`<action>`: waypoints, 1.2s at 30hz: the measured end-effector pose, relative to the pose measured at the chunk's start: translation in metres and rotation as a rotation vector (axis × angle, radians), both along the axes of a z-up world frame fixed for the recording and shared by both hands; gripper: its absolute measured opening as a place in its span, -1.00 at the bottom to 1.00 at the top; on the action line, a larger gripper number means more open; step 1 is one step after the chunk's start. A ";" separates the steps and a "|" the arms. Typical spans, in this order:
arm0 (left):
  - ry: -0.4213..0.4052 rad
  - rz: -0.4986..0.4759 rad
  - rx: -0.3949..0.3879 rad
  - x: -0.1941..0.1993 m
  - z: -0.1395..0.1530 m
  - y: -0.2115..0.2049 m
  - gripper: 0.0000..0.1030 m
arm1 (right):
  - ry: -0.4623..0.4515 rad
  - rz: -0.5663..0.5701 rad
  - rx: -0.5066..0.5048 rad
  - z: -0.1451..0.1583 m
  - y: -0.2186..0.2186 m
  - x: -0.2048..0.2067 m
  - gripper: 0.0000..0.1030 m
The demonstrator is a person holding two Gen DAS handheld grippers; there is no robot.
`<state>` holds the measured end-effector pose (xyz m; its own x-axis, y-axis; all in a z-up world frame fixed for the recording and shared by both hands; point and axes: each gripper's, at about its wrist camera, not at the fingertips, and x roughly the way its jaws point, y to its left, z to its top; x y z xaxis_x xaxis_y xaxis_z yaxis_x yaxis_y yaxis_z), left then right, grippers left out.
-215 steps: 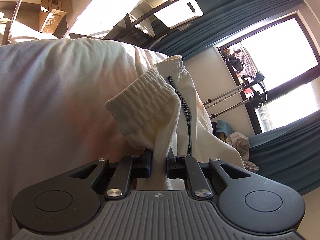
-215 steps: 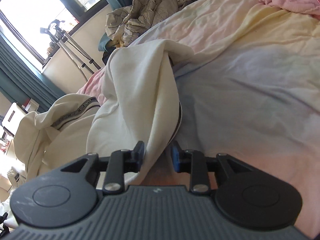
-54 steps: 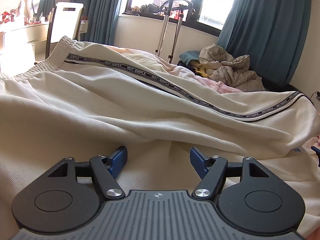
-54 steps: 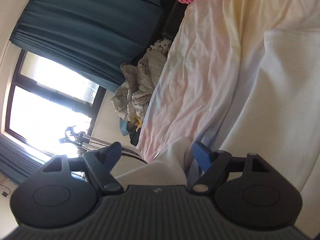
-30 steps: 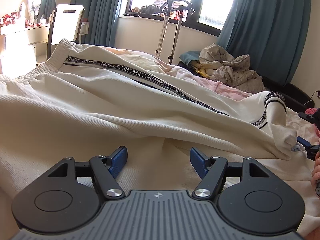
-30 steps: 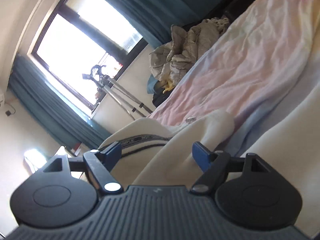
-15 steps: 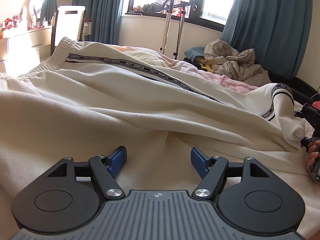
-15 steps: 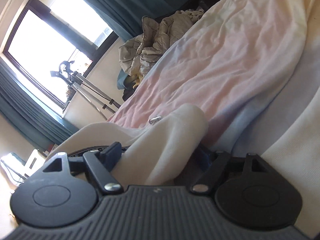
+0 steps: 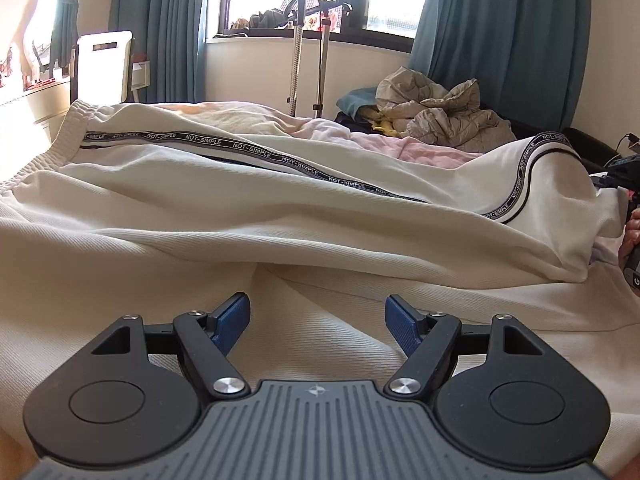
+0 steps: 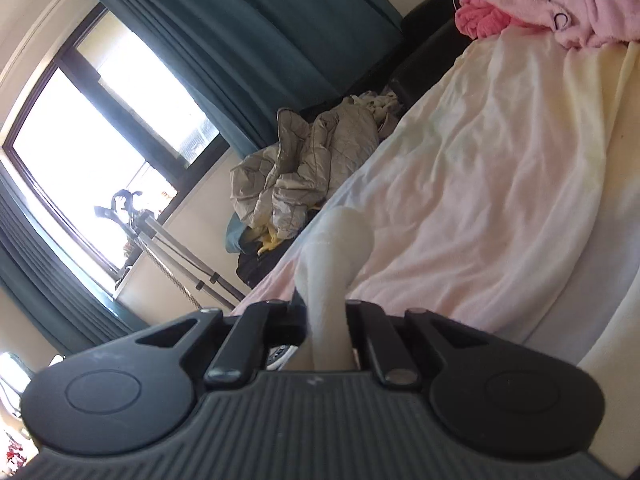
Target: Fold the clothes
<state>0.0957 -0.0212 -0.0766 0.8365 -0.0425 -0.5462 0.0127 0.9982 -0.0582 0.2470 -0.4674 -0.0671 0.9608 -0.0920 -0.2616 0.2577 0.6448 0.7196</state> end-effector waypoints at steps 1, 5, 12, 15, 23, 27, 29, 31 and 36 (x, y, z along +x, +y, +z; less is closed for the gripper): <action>0.002 -0.009 0.004 0.000 -0.001 -0.002 0.51 | -0.032 -0.048 0.006 0.004 -0.014 -0.006 -0.86; 0.003 -0.038 0.002 -0.002 -0.001 -0.009 0.51 | -0.098 -0.291 0.023 0.002 -0.089 -0.044 -0.87; 0.004 -0.043 -0.024 -0.003 0.000 -0.004 0.51 | 0.124 -0.389 0.159 -0.078 -0.128 -0.063 -0.87; 0.004 -0.035 -0.034 -0.003 0.003 0.000 0.51 | 0.155 -0.364 0.138 -0.082 -0.125 -0.061 -0.85; -0.004 0.002 -0.091 -0.003 0.019 0.015 0.54 | 0.199 -0.168 -0.035 -0.060 -0.112 -0.079 -0.32; 0.001 0.017 -0.118 -0.008 0.026 0.025 0.54 | 0.232 -0.157 -0.051 -0.051 -0.100 -0.105 -0.20; -0.006 0.019 -0.121 -0.011 0.030 0.029 0.54 | 0.239 -0.150 -0.045 -0.046 -0.094 -0.115 -0.21; -0.016 0.019 -0.117 -0.015 0.035 0.034 0.55 | 0.265 -0.126 -0.105 -0.035 -0.081 -0.125 -0.20; -0.026 0.038 -0.151 -0.026 0.048 0.050 0.55 | 0.297 -0.021 -0.204 -0.011 -0.051 -0.149 -0.20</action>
